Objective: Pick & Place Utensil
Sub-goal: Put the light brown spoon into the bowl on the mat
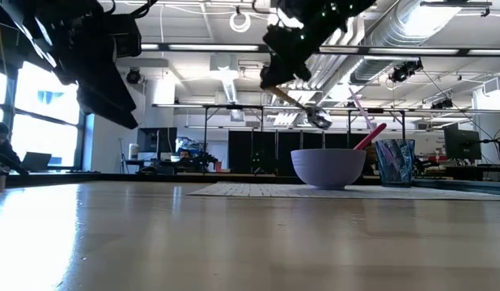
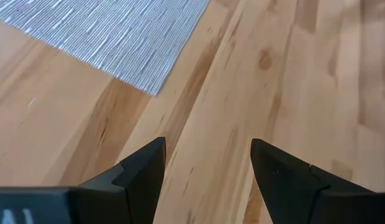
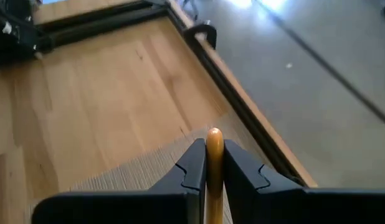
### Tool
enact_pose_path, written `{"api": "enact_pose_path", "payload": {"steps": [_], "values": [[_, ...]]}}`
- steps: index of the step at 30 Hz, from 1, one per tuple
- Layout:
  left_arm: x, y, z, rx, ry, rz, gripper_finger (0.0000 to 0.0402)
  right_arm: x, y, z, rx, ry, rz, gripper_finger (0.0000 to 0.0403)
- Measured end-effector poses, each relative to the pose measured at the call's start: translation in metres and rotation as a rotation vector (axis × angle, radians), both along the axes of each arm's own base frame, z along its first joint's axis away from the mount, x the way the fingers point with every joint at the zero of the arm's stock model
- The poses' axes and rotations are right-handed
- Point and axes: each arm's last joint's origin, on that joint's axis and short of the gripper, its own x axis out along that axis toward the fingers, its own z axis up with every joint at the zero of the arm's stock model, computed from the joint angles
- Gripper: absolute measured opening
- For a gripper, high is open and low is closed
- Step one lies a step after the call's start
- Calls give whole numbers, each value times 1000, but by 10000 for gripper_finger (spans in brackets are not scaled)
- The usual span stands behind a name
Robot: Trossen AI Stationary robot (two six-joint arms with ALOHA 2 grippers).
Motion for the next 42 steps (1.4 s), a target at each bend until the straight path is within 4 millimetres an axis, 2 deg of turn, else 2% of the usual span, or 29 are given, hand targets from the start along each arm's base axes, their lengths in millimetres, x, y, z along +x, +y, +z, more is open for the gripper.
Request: {"api": "enact_pose_path", "payload": {"steps": [5, 10, 15, 21, 27, 33, 38, 42], "values": [[8, -3, -8, -12, 11, 11, 231, -5, -31, -23, 88, 34, 125, 33], [13, -6, -13, -43, 24, -13, 231, -7, -49, -39, 146, 33, 194, 28], [14, -7, -18, -45, 61, -25, 231, -10, -51, -42, 187, 21, 282, 28], [20, -7, -17, -40, -8, 11, 231, -14, -50, -45, 231, -3, 392, 31], [27, -9, -14, -53, -74, 12, 231, -22, -56, -71, 234, -56, 467, 28], [28, -9, -13, -40, -98, 29, 231, -43, -69, -104, 272, -122, 464, 36], [29, -8, -12, -17, -110, 56, 231, -56, -77, -114, 314, -169, 452, 31], [29, -7, -12, -5, -114, 70, 231, -58, -78, -117, 303, -145, 413, 55]]}}
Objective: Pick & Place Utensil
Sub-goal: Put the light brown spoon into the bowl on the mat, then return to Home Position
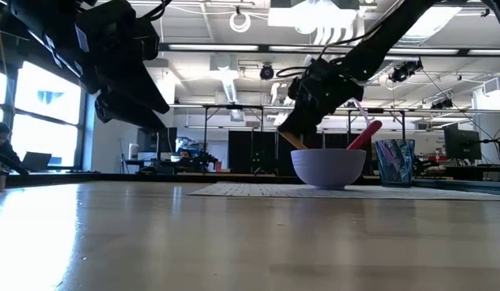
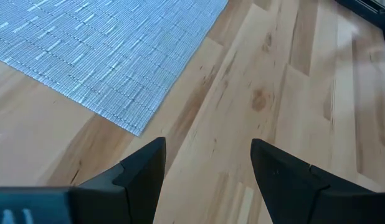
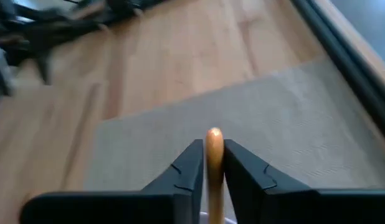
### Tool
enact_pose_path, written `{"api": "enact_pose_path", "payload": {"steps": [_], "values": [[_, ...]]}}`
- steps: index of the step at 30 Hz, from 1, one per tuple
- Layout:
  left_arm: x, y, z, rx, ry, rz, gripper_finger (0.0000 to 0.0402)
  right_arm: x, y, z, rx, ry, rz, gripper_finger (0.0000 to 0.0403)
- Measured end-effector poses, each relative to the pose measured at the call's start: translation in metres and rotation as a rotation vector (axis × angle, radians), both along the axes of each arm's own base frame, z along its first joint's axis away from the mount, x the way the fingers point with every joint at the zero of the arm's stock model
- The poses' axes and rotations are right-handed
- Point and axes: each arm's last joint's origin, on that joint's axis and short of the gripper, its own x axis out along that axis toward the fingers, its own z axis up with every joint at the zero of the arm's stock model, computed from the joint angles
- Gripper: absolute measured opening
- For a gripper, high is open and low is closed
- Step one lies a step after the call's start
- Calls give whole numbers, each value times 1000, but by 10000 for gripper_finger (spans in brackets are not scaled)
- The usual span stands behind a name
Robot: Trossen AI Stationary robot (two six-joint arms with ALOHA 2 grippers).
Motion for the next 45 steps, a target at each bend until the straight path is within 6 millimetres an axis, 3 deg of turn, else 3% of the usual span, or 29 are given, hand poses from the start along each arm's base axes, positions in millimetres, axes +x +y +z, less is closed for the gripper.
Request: {"api": "enact_pose_path", "payload": {"steps": [12, 18, 25, 32, 40, 45], "values": [[0, -1, 0, -39, 2, -4, 231, -2, -3, -1, -66, 107, -182, 136], [0, -1, -1, -35, 10, -2, 231, -10, 14, 41, -214, 119, -289, 156], [0, 0, 0, 47, 10, -23, 231, -32, 76, 100, -247, 125, -249, 151], [0, 0, 0, 40, 12, -32, 231, -33, 159, 129, -248, 108, -146, 132], [0, 0, 0, 39, 12, -32, 231, -18, 242, 129, -256, 104, -48, 113], [0, 0, 0, 45, 7, -23, 231, -9, 286, 104, -256, 0, -13, 98]]}}
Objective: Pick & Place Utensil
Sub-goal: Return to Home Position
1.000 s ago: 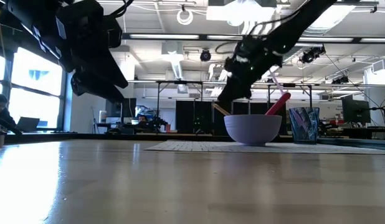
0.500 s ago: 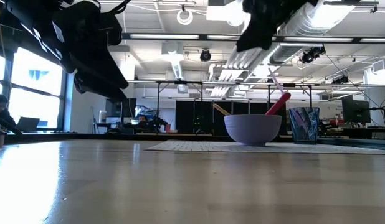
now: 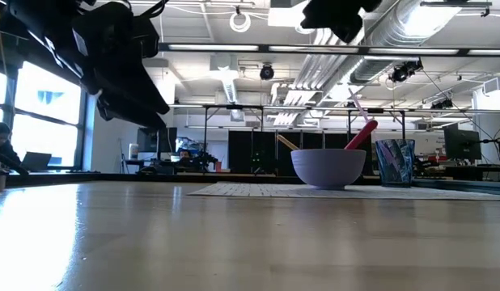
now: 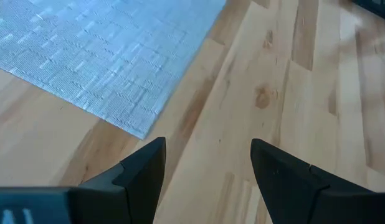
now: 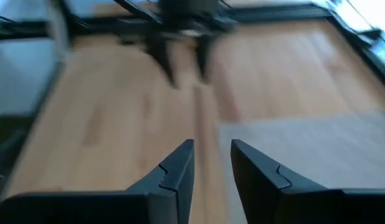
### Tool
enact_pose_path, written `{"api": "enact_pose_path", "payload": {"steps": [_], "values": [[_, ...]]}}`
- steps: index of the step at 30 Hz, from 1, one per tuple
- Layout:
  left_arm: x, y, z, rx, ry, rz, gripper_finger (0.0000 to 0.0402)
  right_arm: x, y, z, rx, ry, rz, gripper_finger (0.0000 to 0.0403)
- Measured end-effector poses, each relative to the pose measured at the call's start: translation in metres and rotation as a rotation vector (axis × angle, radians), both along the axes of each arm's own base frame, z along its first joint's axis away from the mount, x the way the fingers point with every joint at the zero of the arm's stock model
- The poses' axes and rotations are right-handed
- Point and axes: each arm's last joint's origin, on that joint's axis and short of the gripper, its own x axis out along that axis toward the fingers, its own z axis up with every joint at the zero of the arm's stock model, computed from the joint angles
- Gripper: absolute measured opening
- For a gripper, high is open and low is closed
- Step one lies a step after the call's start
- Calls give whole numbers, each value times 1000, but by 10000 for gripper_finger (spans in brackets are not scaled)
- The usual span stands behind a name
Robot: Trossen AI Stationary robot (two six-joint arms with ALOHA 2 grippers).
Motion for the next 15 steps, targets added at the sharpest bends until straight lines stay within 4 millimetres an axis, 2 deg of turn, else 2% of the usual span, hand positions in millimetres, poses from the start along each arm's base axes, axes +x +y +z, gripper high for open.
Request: {"api": "enact_pose_path", "payload": {"steps": [4, 7, 11, 15], "values": [[2, 1, 3, 27, -43, 51, 231, -3, 28, -38, 52, -149, 134, 87], [2, 3, 3, 72, -56, 111, 231, -13, 39, -63, 118, -227, 225, 79], [1, 6, 4, 126, -73, 186, 231, -25, 42, -84, 145, -271, 276, 69], [2, 6, 6, 133, -91, 191, 231, -34, 35, -90, 150, -266, 262, 60]]}}
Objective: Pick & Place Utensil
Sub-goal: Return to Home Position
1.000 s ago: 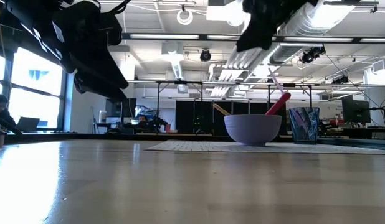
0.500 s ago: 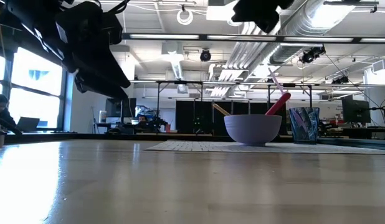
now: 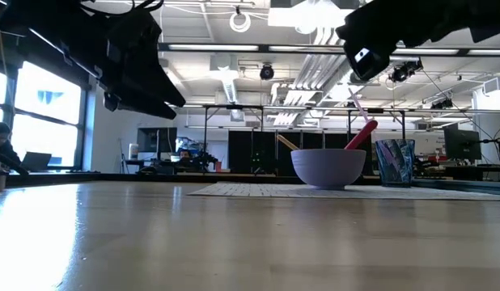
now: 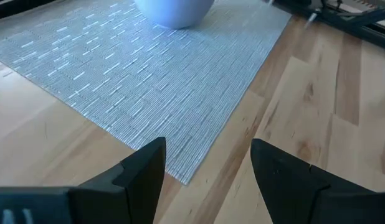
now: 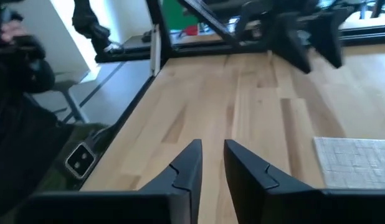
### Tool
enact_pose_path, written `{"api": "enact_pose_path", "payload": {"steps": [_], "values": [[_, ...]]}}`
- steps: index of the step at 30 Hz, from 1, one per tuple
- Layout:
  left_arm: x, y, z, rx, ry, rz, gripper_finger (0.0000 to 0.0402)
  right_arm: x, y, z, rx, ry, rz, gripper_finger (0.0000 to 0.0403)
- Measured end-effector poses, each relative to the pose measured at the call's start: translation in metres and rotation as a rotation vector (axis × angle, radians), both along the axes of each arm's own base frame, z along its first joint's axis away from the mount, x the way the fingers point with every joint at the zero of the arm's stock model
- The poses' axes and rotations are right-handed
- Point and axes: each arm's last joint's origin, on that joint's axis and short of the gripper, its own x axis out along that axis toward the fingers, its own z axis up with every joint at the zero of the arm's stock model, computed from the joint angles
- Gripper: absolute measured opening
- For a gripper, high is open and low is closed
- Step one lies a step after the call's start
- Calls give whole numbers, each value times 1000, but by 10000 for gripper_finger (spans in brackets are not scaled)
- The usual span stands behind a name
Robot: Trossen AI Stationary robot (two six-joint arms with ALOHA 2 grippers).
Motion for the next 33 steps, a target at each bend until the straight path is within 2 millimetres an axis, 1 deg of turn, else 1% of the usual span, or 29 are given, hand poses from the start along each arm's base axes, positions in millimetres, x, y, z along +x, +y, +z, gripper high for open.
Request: {"api": "enact_pose_path", "payload": {"steps": [2, 5, 8, 12, 15, 18, 21, 24, 27, 33], "values": [[1, 0, 1, 16, -3, -14, 231, -4, -5, 3, 2, -3, -10, 54], [-1, 0, 3, 51, 11, -42, 231, -11, -12, 13, -3, -25, -19, 43], [-6, 2, 11, 76, -2, -65, 231, -22, -20, 24, -54, -49, -23, 33], [-16, 5, 24, 124, -14, -95, 231, -37, -33, 36, -99, -72, -56, 19], [-29, 9, 27, 155, -41, -122, 231, -43, -42, 42, -142, -97, -84, 8], [-48, 19, 20, 163, -65, -127, 231, -42, -52, 43, -152, -104, -94, 2], [-69, 29, 9, 169, -87, -158, 231, -40, -61, 41, -141, -91, -103, 4], [-86, 36, 2, 148, -140, -249, 231, -36, -66, 38, -144, -76, -119, 1], [-99, 41, 9, 141, -241, -319, 231, -31, -70, 36, -143, -90, -137, 3], [-121, 47, 25, 204, -403, -380, 231, -23, -71, 31, -170, -89, -132, 1]]}}
